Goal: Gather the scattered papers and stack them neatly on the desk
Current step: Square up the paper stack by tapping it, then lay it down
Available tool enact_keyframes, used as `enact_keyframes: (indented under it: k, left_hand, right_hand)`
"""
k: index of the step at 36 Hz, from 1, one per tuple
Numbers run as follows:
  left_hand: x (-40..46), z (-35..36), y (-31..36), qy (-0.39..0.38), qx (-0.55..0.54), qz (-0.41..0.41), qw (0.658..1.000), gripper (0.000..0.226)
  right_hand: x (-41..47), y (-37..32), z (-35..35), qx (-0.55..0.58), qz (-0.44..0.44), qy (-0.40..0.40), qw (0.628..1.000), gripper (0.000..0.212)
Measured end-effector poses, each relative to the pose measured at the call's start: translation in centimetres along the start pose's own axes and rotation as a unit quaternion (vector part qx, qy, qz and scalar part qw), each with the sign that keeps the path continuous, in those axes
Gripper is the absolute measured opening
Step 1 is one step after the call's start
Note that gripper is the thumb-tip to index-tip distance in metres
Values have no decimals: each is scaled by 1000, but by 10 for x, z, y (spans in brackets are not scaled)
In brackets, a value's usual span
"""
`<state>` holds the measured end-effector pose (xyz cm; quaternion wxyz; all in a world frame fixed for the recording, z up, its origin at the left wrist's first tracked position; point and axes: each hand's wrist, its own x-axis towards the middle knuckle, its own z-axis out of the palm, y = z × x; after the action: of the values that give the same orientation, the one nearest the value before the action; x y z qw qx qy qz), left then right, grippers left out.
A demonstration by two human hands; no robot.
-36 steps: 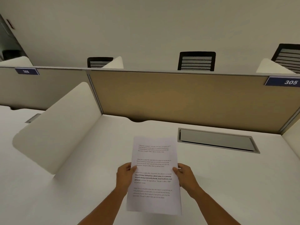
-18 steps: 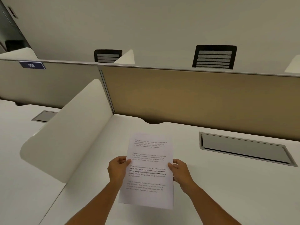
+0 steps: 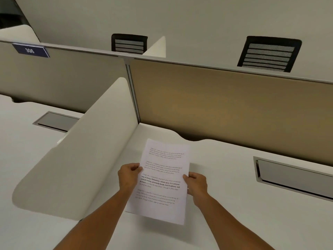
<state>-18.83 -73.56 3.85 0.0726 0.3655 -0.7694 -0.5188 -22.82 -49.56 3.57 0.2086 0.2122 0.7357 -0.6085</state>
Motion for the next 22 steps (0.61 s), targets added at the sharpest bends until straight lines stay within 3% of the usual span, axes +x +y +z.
enact_keyframes:
  k: [6,11,15,18,22]
  left_hand:
    - [48,3,-7,10,23,10,1000,24]
    - [77,10,-8,21,18,27,999,17]
    - [96,16,-8,22,18,48,998,23]
    - [110,20,-11,18,27,53,998,21]
    - [128,25,-15,16,38,34,999,31]
  right_hand:
    - [35,-8,36,-12,0,25,1000,12]
    - [57,-15,62,2,-11,51,999,48]
    - [74,-15,76,-32,-52,68,996,36]
    - [86,-17,84,-48,-58,80,994,47]
    - [103,-18,96,-59,-60,86,993,43]
